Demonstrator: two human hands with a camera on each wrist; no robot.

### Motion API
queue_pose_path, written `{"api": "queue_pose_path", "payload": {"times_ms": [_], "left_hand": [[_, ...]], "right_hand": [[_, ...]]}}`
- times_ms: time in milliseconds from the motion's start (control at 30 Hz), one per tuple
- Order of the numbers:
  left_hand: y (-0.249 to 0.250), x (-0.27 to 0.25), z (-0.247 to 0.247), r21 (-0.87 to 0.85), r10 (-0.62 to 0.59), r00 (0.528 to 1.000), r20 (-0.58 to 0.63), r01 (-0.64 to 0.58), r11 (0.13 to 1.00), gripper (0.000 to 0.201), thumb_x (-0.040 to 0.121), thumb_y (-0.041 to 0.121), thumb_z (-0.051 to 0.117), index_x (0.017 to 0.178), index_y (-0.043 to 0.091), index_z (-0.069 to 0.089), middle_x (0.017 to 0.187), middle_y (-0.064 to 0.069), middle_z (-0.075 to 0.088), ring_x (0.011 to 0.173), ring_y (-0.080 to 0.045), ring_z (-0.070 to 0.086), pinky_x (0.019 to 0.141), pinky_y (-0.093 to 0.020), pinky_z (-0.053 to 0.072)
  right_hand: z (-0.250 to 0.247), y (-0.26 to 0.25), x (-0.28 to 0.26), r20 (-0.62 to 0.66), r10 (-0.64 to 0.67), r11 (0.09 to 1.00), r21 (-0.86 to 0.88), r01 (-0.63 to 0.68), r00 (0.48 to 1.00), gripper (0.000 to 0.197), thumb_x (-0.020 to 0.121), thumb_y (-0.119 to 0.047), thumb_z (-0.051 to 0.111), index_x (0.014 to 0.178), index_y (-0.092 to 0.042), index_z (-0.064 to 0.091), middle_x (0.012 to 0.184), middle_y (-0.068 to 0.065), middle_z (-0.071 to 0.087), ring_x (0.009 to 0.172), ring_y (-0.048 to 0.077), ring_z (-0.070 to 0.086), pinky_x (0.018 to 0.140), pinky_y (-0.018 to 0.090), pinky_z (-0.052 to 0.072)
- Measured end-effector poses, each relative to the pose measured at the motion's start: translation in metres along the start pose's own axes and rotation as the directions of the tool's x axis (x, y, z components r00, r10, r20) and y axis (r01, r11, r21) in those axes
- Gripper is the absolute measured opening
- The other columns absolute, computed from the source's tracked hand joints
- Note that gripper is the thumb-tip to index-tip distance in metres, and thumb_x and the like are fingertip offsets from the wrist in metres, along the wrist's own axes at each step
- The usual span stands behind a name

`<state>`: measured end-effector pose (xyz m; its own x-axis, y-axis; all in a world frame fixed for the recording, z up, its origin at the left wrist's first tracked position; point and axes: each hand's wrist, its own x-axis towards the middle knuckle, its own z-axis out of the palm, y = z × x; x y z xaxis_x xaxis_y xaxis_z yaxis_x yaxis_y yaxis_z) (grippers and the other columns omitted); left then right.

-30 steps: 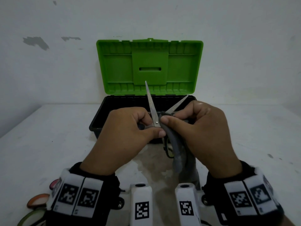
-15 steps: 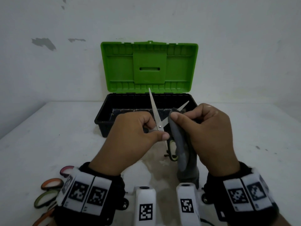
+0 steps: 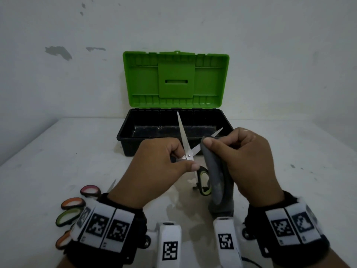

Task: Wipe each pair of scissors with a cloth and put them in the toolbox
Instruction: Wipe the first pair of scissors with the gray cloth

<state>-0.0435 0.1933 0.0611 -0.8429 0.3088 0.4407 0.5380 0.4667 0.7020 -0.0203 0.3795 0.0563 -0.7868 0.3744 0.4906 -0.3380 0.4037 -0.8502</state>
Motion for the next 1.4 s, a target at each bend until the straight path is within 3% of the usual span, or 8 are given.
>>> {"api": "queue_pose_path", "payload": {"times_ms": [233,400,533,700,867,1033,1200,1400], "left_hand": [[0.001,-0.011,-0.006,-0.029,-0.026,1.000,0.016,0.027,0.999,0.030,0.065,0.038,0.085,0.059,0.021,0.061,0.055,0.010,0.058,0.049,-0.001,0.049,0.048,-0.014,0.038],[0.004,-0.015,-0.006,-0.042,-0.035,0.999,0.006,0.036,0.998,0.031,0.065,0.038,0.085,0.059,0.021,0.060,0.053,0.009,0.057,0.047,0.000,0.046,0.047,-0.013,0.037],[0.004,-0.016,-0.010,-0.024,-0.033,0.999,0.022,0.033,0.999,0.031,0.065,0.037,0.086,0.058,0.022,0.060,0.054,0.013,0.058,0.049,0.000,0.049,0.047,-0.013,0.037],[0.006,-0.017,-0.007,-0.026,-0.025,1.000,0.006,0.025,0.999,0.031,0.065,0.038,0.086,0.057,0.023,0.059,0.052,0.014,0.057,0.047,0.001,0.047,0.048,-0.012,0.036],[0.006,-0.017,-0.010,-0.030,-0.029,1.000,0.008,0.029,0.999,0.031,0.064,0.039,0.086,0.058,0.023,0.060,0.053,0.011,0.057,0.048,0.000,0.047,0.048,-0.014,0.037],[0.007,-0.019,-0.004,-0.059,-0.051,0.999,-0.004,0.051,0.997,0.032,0.066,0.037,0.086,0.059,0.019,0.060,0.048,0.014,0.052,0.042,0.001,0.042,0.044,-0.013,0.033],[0.006,-0.021,-0.008,-0.055,-0.063,0.998,0.016,0.064,0.996,0.031,0.065,0.038,0.086,0.059,0.022,0.060,0.050,0.013,0.054,0.045,0.000,0.045,0.045,-0.012,0.034],[0.007,-0.023,-0.001,-0.015,-0.082,0.996,0.039,0.083,0.996,0.035,0.066,0.039,0.085,0.057,0.024,0.055,0.051,0.014,0.052,0.046,0.000,0.043,0.046,-0.012,0.035]], "right_hand": [[0.000,-0.008,-0.011,0.057,-0.024,0.999,-0.027,0.026,0.998,0.029,0.071,-0.033,0.086,0.062,-0.013,0.067,0.062,0.002,0.069,0.061,0.022,0.067,0.057,0.036,0.055],[-0.006,-0.005,-0.004,-0.026,-0.023,1.000,-0.008,0.023,0.999,0.031,0.073,-0.035,0.085,0.063,-0.012,0.067,0.062,0.002,0.068,0.061,0.022,0.067,0.056,0.036,0.055],[-0.002,-0.010,-0.015,0.048,-0.045,0.998,-0.040,0.047,0.998,0.029,0.072,-0.034,0.085,0.063,-0.013,0.068,0.062,0.000,0.069,0.061,0.019,0.066,0.058,0.034,0.055],[-0.008,-0.005,-0.003,-0.065,-0.016,1.000,0.008,0.017,0.998,0.030,0.072,-0.036,0.086,0.060,-0.017,0.065,0.063,0.002,0.069,0.061,0.021,0.066,0.058,0.037,0.055],[-0.004,-0.012,-0.014,0.058,-0.044,0.997,-0.053,0.047,0.997,0.029,0.072,-0.035,0.085,0.064,-0.013,0.068,0.064,0.000,0.069,0.062,0.018,0.067,0.057,0.031,0.054],[-0.009,-0.007,0.000,-0.072,0.004,1.000,0.016,-0.003,0.997,0.030,0.072,-0.033,0.085,0.060,-0.015,0.065,0.061,0.002,0.068,0.055,0.013,0.062,0.054,0.029,0.049],[-0.007,-0.009,-0.011,0.041,-0.017,1.000,-0.020,0.018,0.999,0.028,0.072,-0.035,0.084,0.066,-0.012,0.068,0.065,0.001,0.070,0.062,0.019,0.067,0.058,0.032,0.055],[-0.020,0.002,0.010,-0.134,0.053,0.998,0.031,-0.050,0.990,0.031,0.072,-0.033,0.085,0.056,-0.020,0.062,0.056,-0.006,0.065,0.051,0.007,0.056,0.055,0.027,0.045]]}}
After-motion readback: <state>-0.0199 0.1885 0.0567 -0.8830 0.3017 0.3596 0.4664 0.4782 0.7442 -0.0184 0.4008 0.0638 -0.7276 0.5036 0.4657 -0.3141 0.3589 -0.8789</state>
